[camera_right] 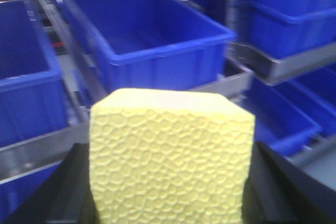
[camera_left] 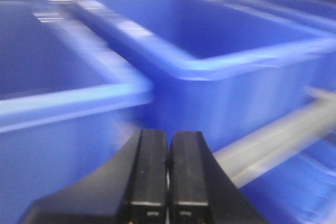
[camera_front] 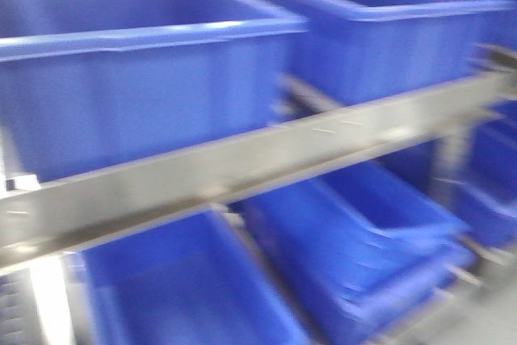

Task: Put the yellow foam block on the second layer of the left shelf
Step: 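Approach the shelf rack and bring the cube over a blue bin, then lower the right gripper into the blue bin and release the cube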

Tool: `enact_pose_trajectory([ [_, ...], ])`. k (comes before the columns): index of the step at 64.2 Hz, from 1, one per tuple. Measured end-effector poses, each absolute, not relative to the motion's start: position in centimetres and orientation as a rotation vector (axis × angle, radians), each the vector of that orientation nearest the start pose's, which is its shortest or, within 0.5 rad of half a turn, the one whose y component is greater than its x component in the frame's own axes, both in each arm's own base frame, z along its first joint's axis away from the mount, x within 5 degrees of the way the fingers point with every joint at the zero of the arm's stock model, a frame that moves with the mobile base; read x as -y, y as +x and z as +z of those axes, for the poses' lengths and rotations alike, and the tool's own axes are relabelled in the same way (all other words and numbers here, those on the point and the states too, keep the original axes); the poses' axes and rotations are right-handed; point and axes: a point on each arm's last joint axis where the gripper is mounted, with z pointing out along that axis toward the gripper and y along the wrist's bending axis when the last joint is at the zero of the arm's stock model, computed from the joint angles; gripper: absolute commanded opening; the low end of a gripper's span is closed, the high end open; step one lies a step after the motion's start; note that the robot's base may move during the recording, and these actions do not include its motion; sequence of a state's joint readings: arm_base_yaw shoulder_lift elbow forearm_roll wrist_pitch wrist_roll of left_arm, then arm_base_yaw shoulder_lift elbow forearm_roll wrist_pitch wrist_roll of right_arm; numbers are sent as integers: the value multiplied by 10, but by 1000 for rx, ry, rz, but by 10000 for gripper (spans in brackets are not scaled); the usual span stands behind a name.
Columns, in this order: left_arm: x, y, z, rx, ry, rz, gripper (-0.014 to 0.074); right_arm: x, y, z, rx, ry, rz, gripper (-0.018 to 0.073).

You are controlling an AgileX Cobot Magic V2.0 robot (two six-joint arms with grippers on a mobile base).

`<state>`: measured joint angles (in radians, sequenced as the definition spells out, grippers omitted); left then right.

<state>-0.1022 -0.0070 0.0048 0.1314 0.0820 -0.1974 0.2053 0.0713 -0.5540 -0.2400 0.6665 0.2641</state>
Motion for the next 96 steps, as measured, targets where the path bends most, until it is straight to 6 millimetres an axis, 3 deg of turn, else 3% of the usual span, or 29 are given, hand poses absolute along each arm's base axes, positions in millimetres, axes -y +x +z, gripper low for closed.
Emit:
enact_pose_trajectory([
  [96,5,56,205,-1564,19,-124,136,11,13,328,-1653,4,91,316],
])
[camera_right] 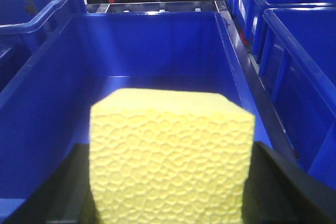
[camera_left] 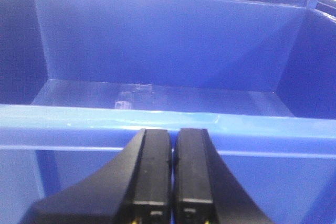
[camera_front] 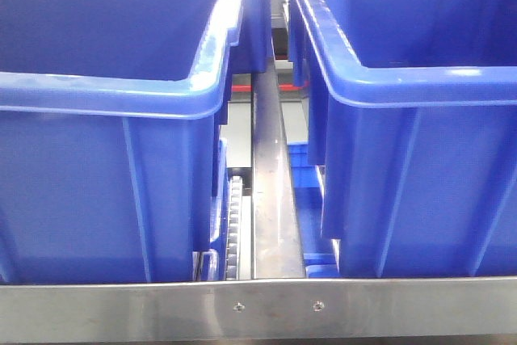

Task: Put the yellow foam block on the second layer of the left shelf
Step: 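Lower the right gripper into the blue bin and release the cube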

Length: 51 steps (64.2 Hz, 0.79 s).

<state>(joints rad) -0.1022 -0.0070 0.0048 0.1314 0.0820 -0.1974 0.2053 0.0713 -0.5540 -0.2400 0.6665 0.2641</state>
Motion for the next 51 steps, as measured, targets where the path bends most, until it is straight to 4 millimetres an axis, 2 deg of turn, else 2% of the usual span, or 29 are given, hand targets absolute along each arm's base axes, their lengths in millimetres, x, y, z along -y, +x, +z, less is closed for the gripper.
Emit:
enact_pose_trajectory([
  [51,5,56,205,-1564,19,-124,136,11,14,329,-1658,3,90,316],
])
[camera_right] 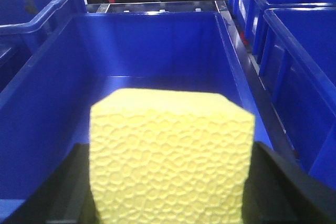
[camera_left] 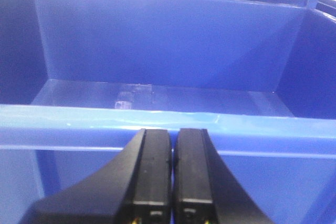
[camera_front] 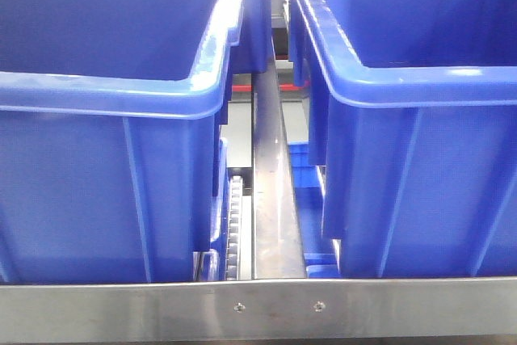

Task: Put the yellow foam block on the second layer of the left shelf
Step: 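Lower the right gripper into the blue bin and release the cube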

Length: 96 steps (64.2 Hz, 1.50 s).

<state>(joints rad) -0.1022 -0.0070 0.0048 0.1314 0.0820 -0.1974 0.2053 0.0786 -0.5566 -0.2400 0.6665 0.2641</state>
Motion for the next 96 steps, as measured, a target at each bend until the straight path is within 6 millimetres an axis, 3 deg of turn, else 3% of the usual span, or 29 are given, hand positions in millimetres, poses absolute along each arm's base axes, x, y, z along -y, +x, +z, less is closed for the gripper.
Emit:
enact_pose_trajectory([
  [9,5,56,205,-1564,19,-124,136,9,24,345,-1688,0,85,316],
  [17,5,56,205,-1564,19,-124,136,2,54,367,-1772,-23,63,316],
  [25,5,56,205,-1564,19,-124,136,-7,93,380,-1898,-92,28,316],
  [38,5,56,205,-1564,19,-124,136,-28,164,381,-2106,-201,18,316],
  [40,5,56,205,-1564,19,-124,136,-33,183,376,-2157,-211,21,316],
  [48,5,56,205,-1562,20,-125,136,-42,224,353,-2286,-238,6,316],
  [65,5,56,205,-1560,20,-125,136,-57,288,279,-2514,-264,2,316],
  [77,5,56,205,-1560,20,-125,136,-52,308,249,-2571,-232,-6,316],
  [90,5,56,205,-1560,20,-125,136,-47,315,242,-2569,-214,-11,321],
  [96,5,56,205,-1560,20,-125,136,-47,316,243,-2565,-208,-8,420],
])
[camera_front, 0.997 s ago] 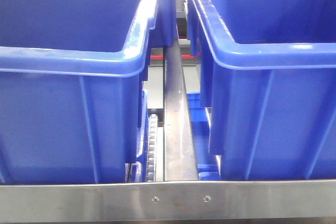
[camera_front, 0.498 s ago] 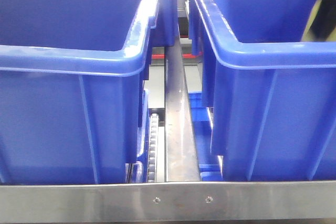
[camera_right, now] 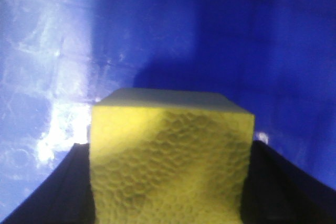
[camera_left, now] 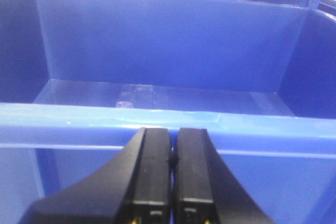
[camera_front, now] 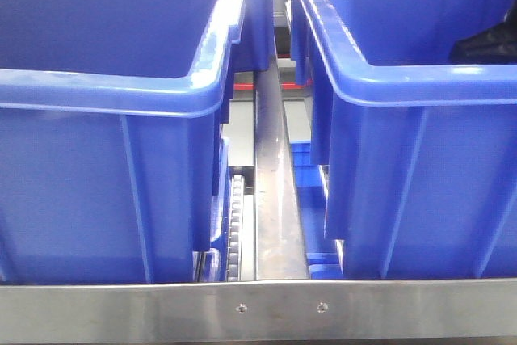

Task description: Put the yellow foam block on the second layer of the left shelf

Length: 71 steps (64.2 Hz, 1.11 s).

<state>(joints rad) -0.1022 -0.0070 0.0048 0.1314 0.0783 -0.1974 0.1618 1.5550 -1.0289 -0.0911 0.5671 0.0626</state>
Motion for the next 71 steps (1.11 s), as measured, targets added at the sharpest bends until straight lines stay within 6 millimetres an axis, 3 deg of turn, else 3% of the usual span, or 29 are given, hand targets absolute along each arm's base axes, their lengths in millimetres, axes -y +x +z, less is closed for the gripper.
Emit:
enact_pose_trajectory([
  [8,5,56,205,-1560,20,-125,136,-48,316,243,-2563,-191,12,623],
  [23,5,56,205,-1560,20,-125,136,-49,317,245,-2549,-185,21,592],
  [31,5,56,205,-1560,20,-125,136,-48,313,257,-2509,-180,27,589],
  [38,5,56,205,-1560,20,-125,136,-46,298,275,-2425,-174,38,586],
  [46,5,56,205,-1560,20,-125,136,-41,268,293,-2294,-167,54,582],
  [56,5,56,205,-1560,20,-125,136,-34,223,307,-2130,-157,73,433],
  [71,5,56,205,-1560,20,-125,136,-23,154,307,-1951,-147,89,33],
])
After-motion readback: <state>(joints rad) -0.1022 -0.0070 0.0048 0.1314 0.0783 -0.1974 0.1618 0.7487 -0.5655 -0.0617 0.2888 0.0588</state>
